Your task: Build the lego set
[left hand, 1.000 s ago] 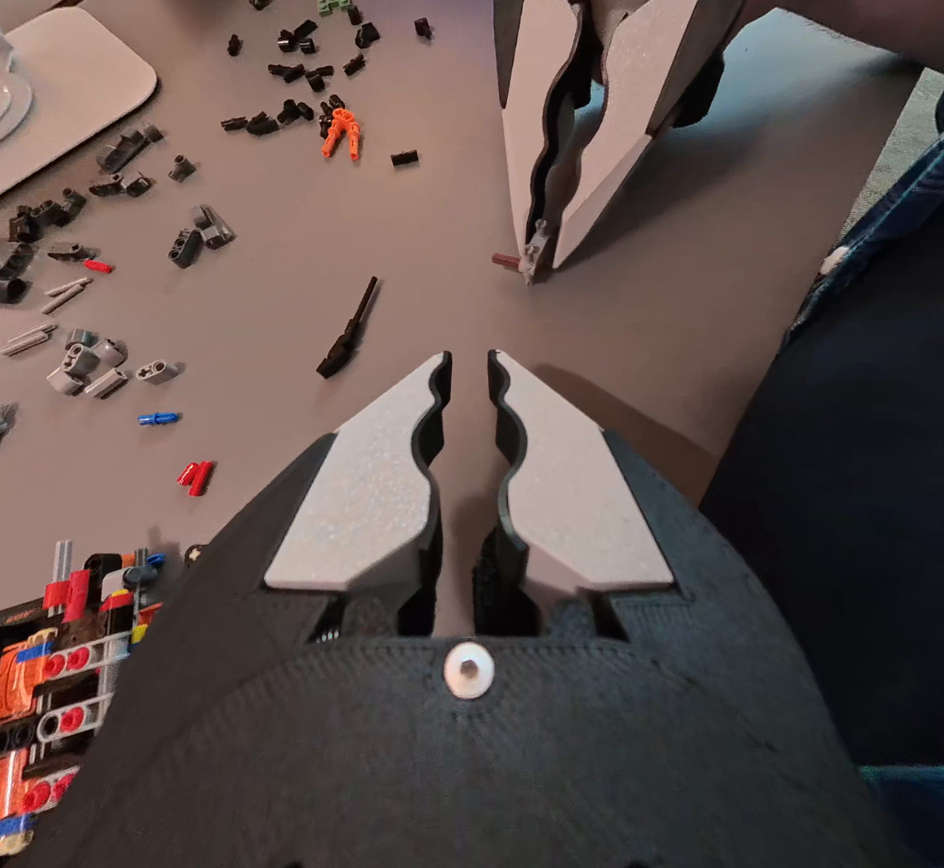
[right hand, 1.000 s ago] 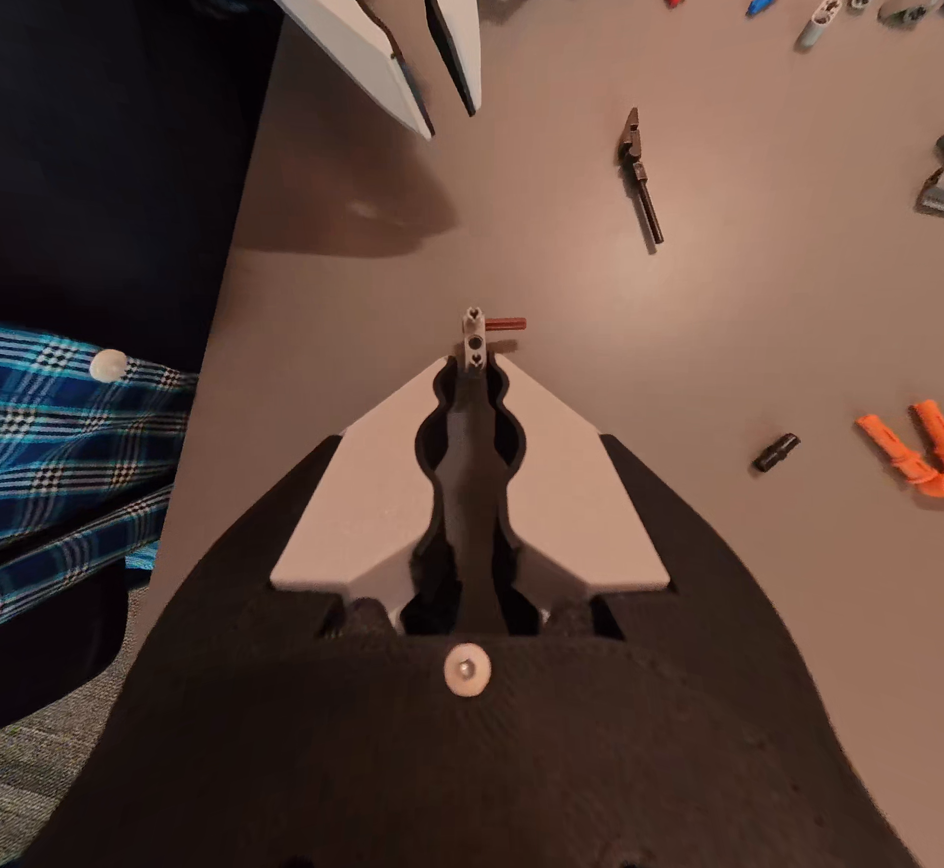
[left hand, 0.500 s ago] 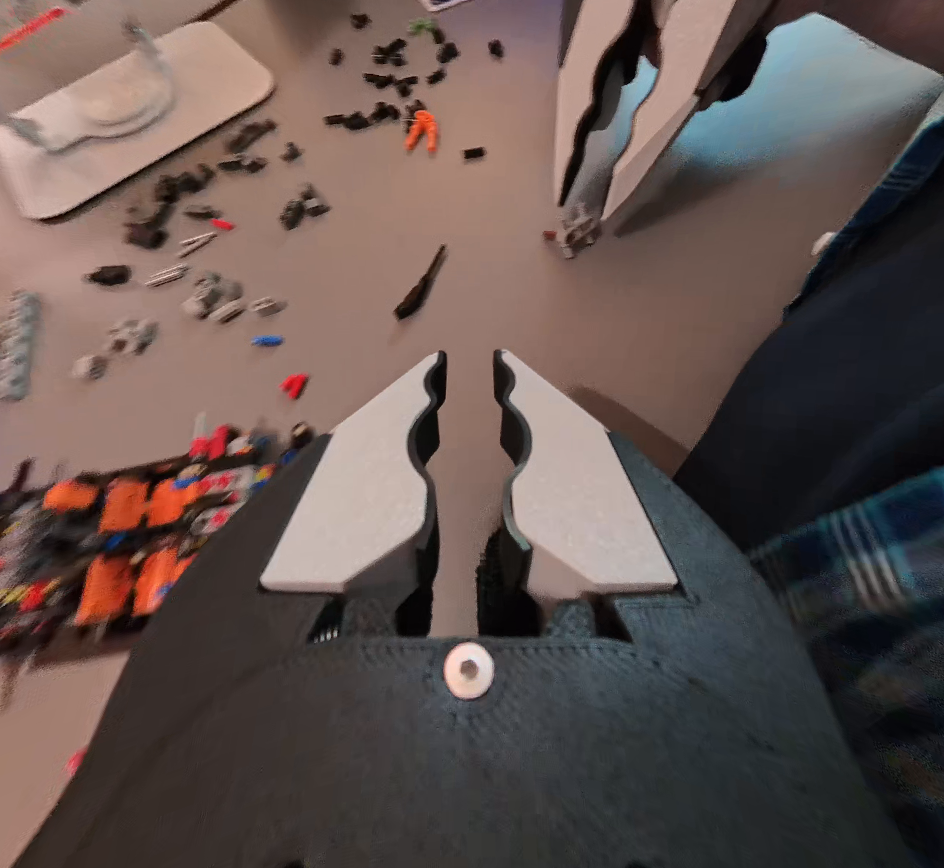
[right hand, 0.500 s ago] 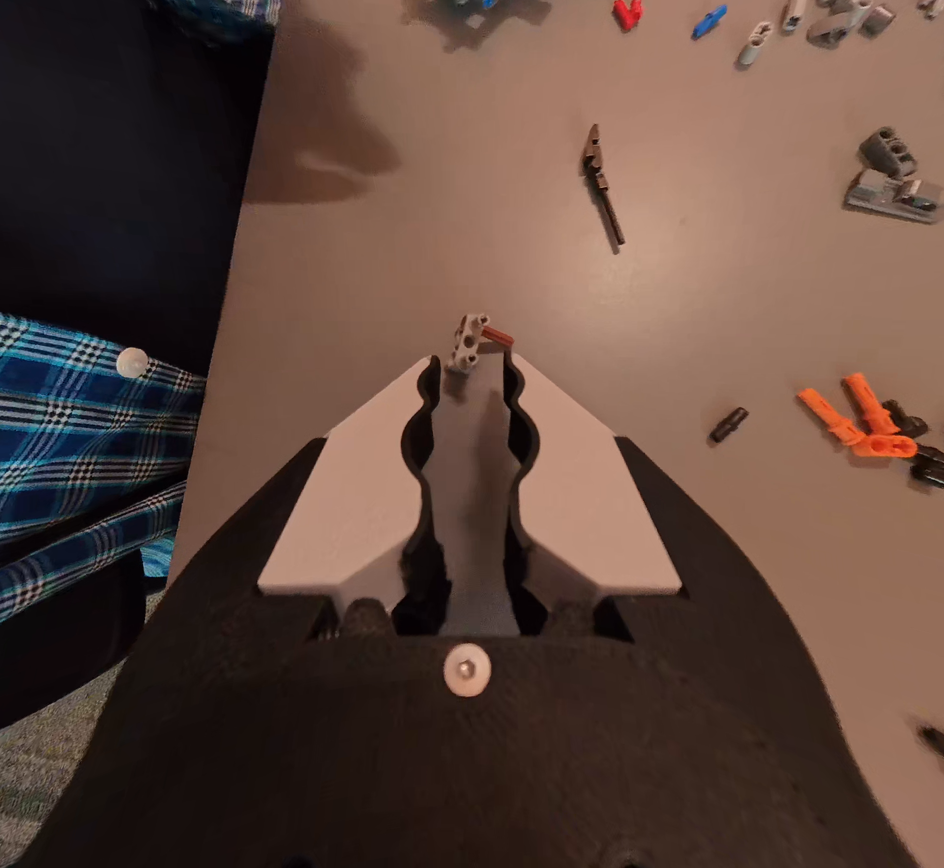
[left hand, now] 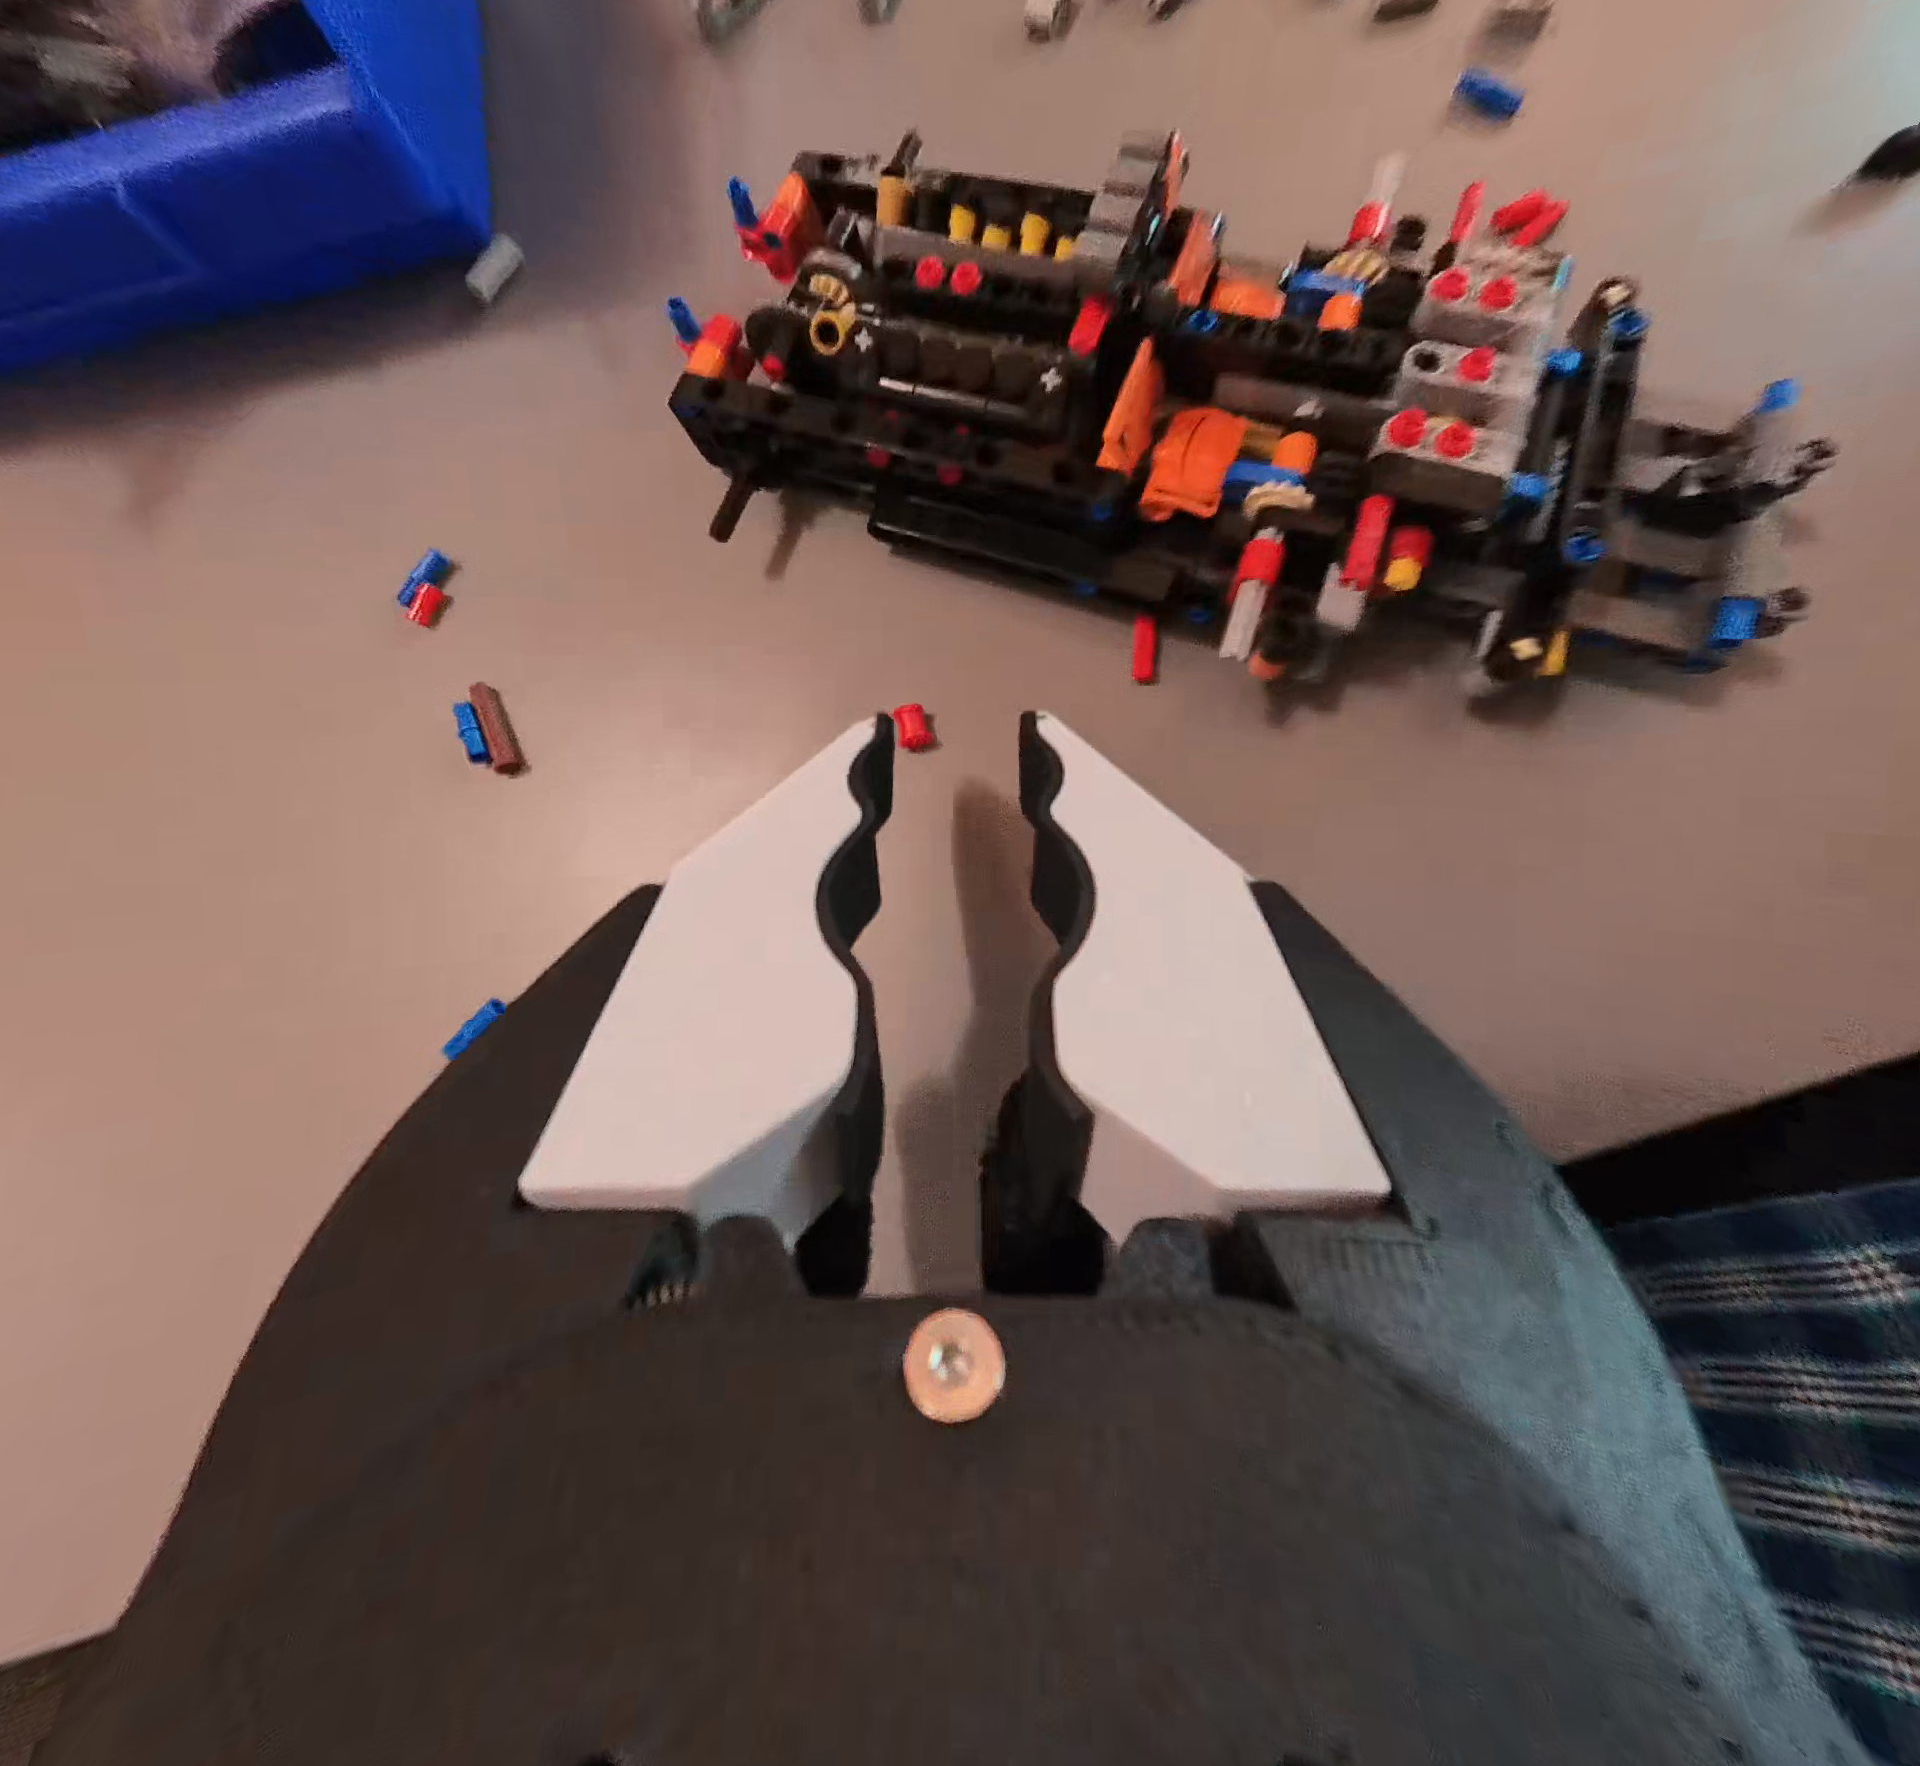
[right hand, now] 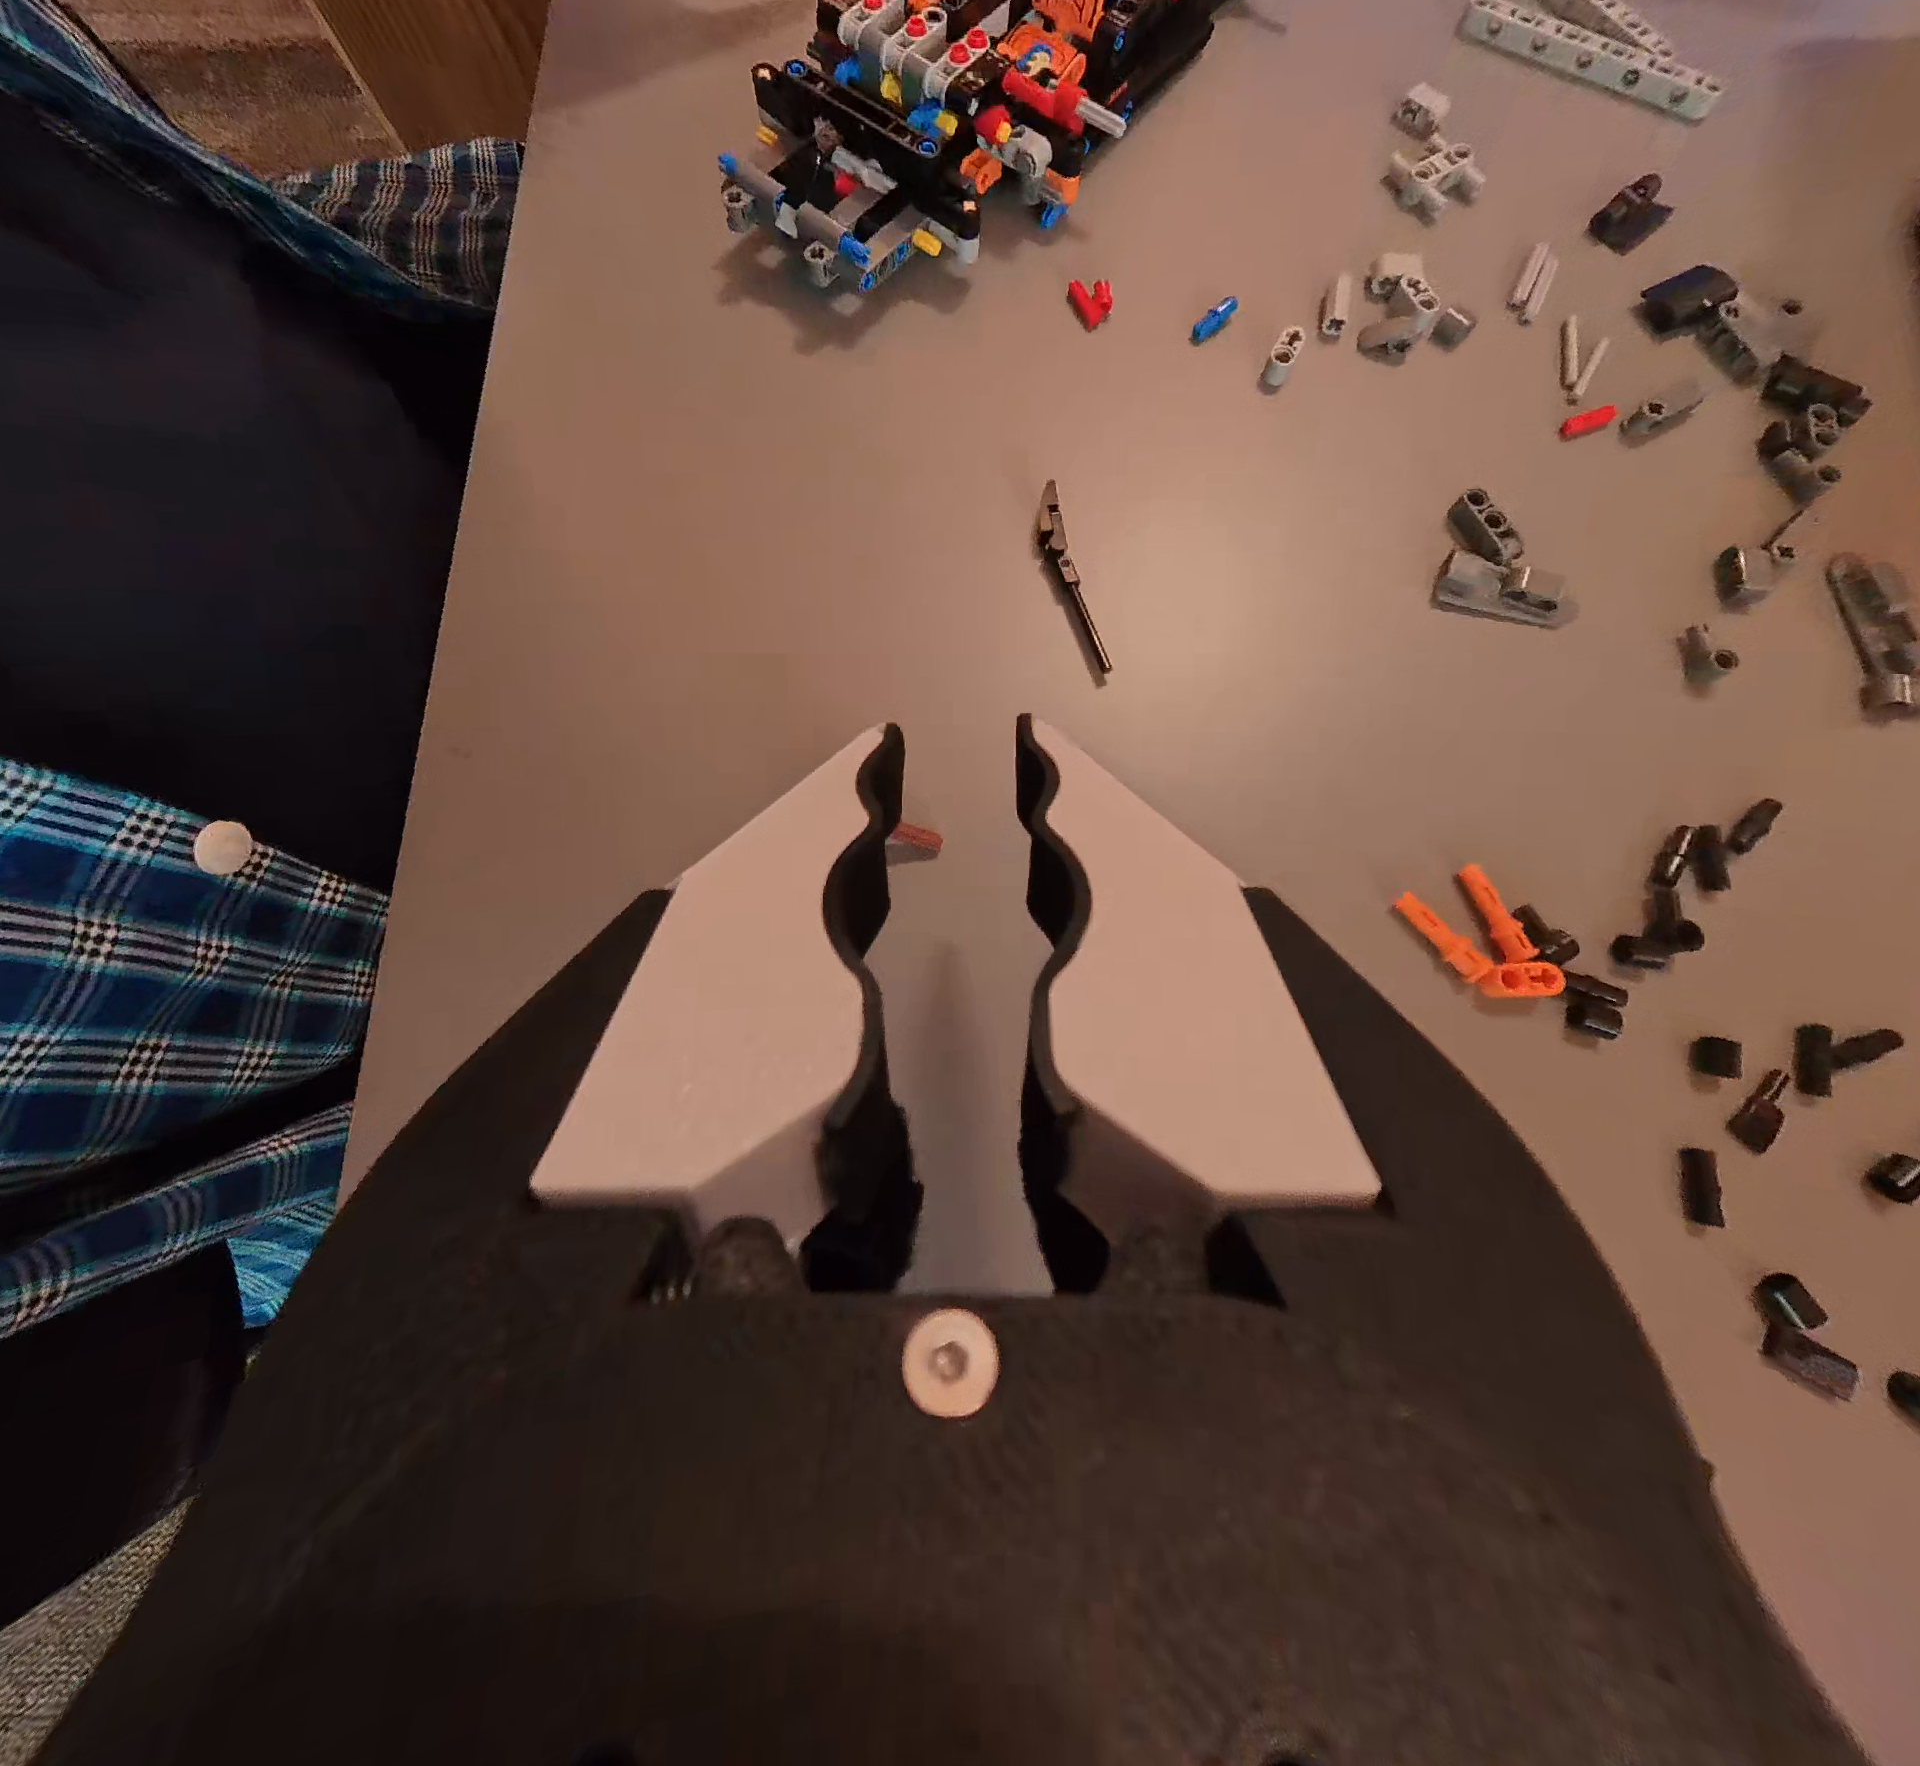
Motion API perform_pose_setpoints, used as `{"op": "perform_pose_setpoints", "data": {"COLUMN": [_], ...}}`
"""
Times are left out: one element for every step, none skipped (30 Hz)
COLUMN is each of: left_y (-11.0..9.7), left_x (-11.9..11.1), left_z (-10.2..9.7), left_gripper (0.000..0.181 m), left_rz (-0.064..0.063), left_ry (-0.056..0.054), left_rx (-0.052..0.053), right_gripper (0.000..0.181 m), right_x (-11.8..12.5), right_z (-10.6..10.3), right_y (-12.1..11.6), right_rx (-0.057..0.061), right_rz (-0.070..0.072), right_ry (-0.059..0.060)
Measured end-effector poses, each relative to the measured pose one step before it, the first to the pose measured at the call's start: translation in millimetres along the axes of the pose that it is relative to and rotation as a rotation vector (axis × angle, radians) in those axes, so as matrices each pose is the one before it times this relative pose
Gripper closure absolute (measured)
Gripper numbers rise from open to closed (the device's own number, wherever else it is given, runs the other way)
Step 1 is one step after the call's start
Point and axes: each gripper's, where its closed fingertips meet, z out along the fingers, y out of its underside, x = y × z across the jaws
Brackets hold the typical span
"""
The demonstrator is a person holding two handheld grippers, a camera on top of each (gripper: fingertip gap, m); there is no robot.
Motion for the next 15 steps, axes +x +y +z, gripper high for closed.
{"op": "perform_pose_setpoints", "data": {"left_y": [2.71,2.61,2.43,2.3,1.17,-0.86,-0.16,0.15,-0.1,-0.02,0.04,0.12,0.25,-0.29,-2.04], "left_x": [-0.57,-1.48,-2.41,-1.44,-0.48,0.1,0.84,-0.07,-1.09,-0.37,-0.07,-0.35,-0.55,0.66,-0.2], "left_z": [5.57,5.08,4.48,3.57,2.69,1.35,1.08,0.73,0.28,0.19,-0.06,-0.12,-0.48,-1.23,-3.15], "left_gripper": [0.157,0.157,0.157,0.158,0.158,0.16,0.165,0.173,0.174,0.175,0.175,0.175,0.175,0.175,0.175], "left_rz": [0.0112,0.0044,0.0013,0.0013,-0.008,-0.0138,-0.006,0.0007,0.0037,0.0022,-0.0008,0.003,0.0122,0.0144,0.015], "left_ry": [-0.006,-0.0095,-0.0137,-0.005,0.0027,0.0067,0.0086,-0.001,-0.0094,-0.0041,-0.0001,-0.003,-0.0068,0.0001,-0.0084], "left_rx": [-0.0173,-0.0203,-0.0193,-0.0158,-0.006,0.0082,0.0027,0.001,0.0021,0.003,0.0033,0.0039,0.0043,0.0073,0.013], "right_gripper": [0.162,0.162,0.162,0.162,0.163,0.163,0.163,0.164,0.164,0.164,0.164,0.164,0.164,0.164,0.164], "right_x": [-0.25,-0.07,-0.2,0.3,0.63,0.72,0.93,0.87,0.8,0.78,0.56,0.28,-0.31,-0.31,-0.96], "right_z": [0.89,0.5,0.18,0.0,-0.27,-0.46,-0.71,-0.79,-0.61,-0.62,-0.52,-0.42,-0.45,-0.62,-0.72], "right_y": [-0.02,0.04,0.23,0.5,0.73,0.85,0.66,0.62,0.75,0.87,0.88,1.07,1.2,1.37,1.38], "right_rx": [0.0007,0.0024,0.0033,0.0017,-0.0001,0.0003,0.0019,0.003,0.0026,0.0029,0.0034,0.0032,0.0018,0.0017,0.0027], "right_rz": [0.0032,0.005,0.0048,0.0039,0.0029,0.0024,0.0023,0.0025,0.0031,0.003,0.0028,0.0042,0.0048,0.0044,0.0055], "right_ry": [0.0014,0.0005,-0.0014,-0.0005,0.0006,-0.0005,-0.0006,-0.001,-0.002,-0.0009,-0.0004,-0.0018,-0.0042,-0.0018,-0.0039]}}
